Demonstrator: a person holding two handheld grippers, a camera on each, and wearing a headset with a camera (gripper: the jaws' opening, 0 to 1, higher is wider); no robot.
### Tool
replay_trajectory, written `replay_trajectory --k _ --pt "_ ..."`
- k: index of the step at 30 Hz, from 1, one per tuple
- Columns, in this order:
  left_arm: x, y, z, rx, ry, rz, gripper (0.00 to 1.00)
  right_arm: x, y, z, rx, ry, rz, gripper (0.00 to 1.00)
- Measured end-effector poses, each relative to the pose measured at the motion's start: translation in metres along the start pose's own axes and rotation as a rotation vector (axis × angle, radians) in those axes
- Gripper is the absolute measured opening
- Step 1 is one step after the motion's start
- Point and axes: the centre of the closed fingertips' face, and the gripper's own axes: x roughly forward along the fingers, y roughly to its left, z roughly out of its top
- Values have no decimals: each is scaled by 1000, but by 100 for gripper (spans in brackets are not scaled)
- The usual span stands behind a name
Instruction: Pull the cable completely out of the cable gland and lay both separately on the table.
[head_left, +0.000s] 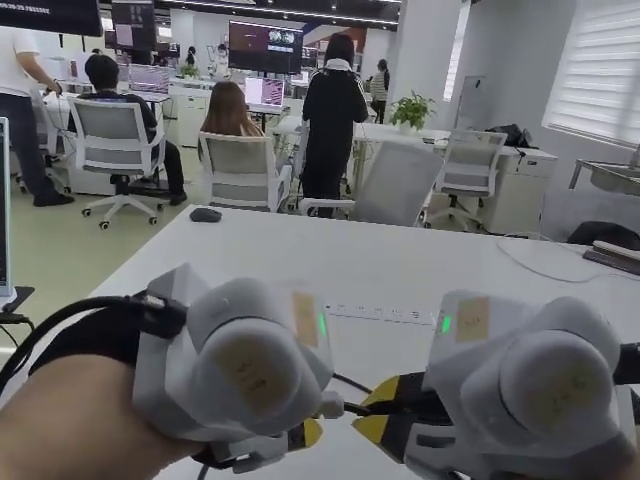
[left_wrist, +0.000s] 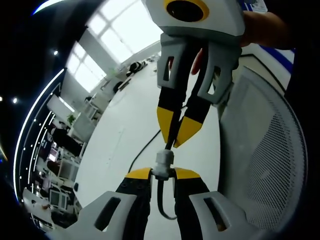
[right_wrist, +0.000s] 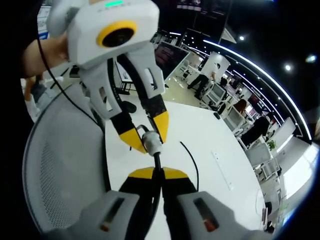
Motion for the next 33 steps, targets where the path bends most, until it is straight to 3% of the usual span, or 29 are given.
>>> replay_trajectory --k 16,21,24,30,33 --pt "-6 2 -9 -15 17 14 17 -9 -11 -56 55 109 -50 2" --pt "-5 1 -9 -14 21 14 17 -7 1 -59 60 138 0 4" --pt "-5 1 -9 -14 21 15 17 -6 5 -44 61 97 11 20" --pt "-4 -1 -8 -12 22 13 17 -8 7 8 9 -55 9 19" --pt "-2 -3 -6 -8 18 10 17 -6 8 21 2 -88 12 14"
